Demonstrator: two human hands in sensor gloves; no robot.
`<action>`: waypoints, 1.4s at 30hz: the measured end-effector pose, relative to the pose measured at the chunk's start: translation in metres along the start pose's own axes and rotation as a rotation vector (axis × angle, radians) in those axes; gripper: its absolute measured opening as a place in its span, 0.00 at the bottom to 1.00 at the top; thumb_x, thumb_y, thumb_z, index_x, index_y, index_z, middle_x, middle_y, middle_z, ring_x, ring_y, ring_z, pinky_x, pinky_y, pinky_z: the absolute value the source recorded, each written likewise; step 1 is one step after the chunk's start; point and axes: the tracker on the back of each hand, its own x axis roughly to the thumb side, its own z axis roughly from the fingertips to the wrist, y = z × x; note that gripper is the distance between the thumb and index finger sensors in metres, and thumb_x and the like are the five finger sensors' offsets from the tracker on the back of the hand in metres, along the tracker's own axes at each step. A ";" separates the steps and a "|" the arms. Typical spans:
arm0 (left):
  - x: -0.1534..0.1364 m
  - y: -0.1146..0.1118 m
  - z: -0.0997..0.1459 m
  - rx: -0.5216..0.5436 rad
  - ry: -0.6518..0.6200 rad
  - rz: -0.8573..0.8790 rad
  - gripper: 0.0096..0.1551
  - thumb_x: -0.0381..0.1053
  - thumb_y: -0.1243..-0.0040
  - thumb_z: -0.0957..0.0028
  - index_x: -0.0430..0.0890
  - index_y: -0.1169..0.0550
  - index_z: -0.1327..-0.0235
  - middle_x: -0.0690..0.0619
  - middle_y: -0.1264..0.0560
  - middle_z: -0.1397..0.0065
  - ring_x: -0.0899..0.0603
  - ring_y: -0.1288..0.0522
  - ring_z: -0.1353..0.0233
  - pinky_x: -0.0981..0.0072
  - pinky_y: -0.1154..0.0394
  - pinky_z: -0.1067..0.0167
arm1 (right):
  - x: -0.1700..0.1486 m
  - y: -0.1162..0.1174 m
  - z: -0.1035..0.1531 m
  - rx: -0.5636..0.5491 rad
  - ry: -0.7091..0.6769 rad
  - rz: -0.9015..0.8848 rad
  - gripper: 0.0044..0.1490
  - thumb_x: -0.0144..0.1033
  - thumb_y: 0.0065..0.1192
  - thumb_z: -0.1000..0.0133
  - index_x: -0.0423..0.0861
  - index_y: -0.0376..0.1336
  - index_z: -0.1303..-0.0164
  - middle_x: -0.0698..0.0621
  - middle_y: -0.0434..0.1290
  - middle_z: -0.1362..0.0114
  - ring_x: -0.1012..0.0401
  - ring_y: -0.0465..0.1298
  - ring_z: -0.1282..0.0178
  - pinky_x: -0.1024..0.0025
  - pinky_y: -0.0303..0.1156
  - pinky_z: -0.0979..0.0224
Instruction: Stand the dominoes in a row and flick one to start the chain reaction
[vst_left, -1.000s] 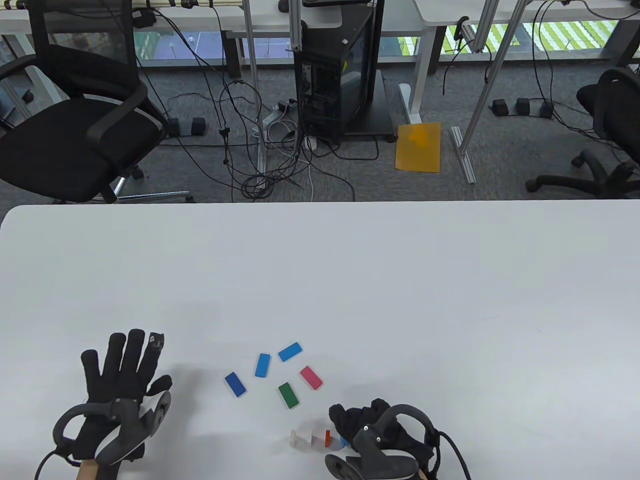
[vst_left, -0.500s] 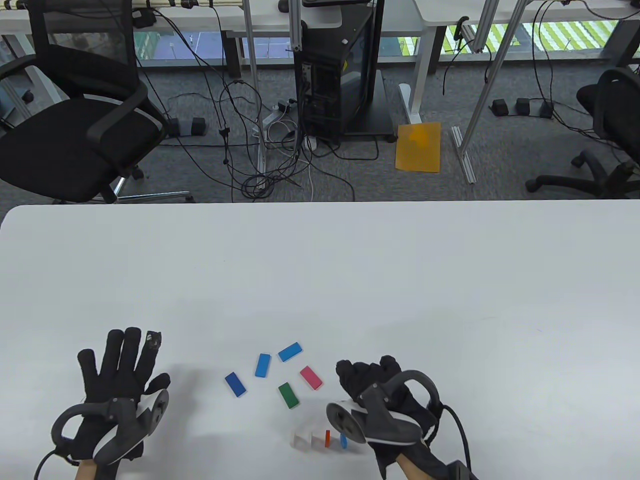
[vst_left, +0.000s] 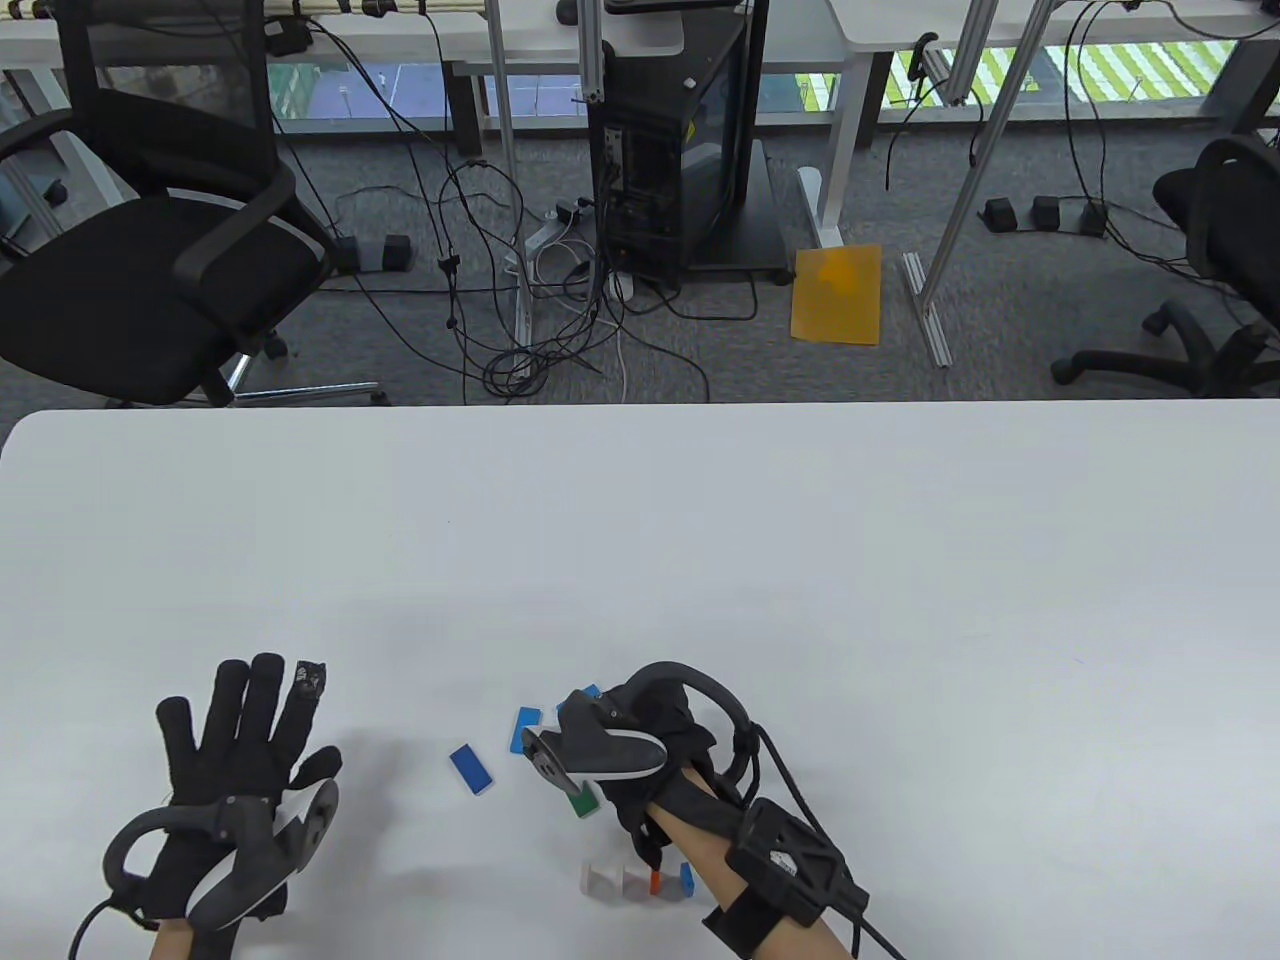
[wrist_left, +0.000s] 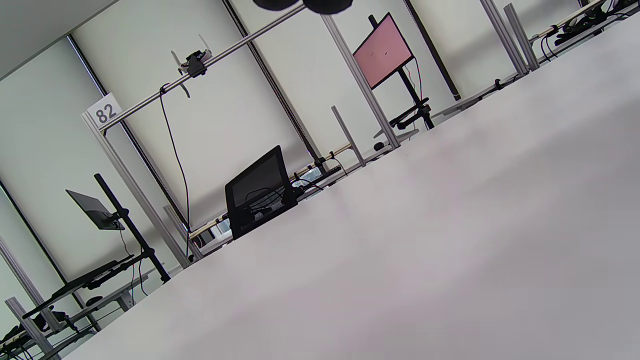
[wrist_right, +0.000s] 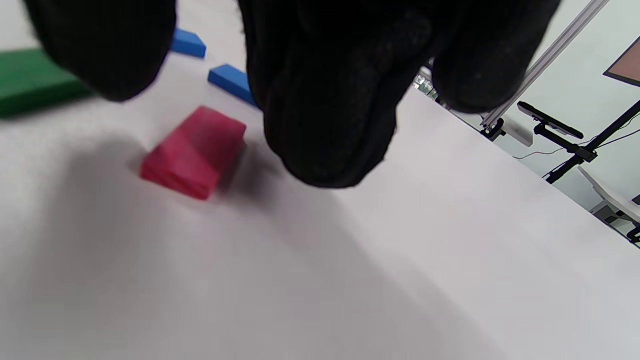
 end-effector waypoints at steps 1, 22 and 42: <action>0.000 0.000 0.000 0.001 -0.001 0.000 0.46 0.77 0.79 0.48 0.64 0.58 0.15 0.59 0.47 0.07 0.45 0.46 0.08 0.34 0.51 0.18 | 0.003 0.003 -0.002 0.018 -0.015 0.013 0.49 0.57 0.64 0.57 0.36 0.69 0.33 0.46 0.81 0.39 0.60 0.85 0.53 0.43 0.72 0.37; -0.001 0.002 0.002 0.005 -0.008 0.059 0.46 0.77 0.79 0.48 0.64 0.58 0.15 0.59 0.46 0.07 0.45 0.45 0.08 0.34 0.50 0.18 | -0.033 -0.026 0.035 -0.034 -0.019 0.108 0.45 0.51 0.65 0.58 0.46 0.61 0.30 0.50 0.79 0.38 0.66 0.81 0.59 0.46 0.71 0.36; -0.001 0.004 0.003 0.015 0.000 0.030 0.46 0.77 0.79 0.48 0.64 0.58 0.15 0.59 0.47 0.07 0.44 0.46 0.08 0.35 0.51 0.18 | -0.097 0.001 0.189 -0.316 0.163 -0.105 0.28 0.49 0.65 0.55 0.56 0.66 0.44 0.52 0.77 0.34 0.67 0.81 0.59 0.47 0.71 0.36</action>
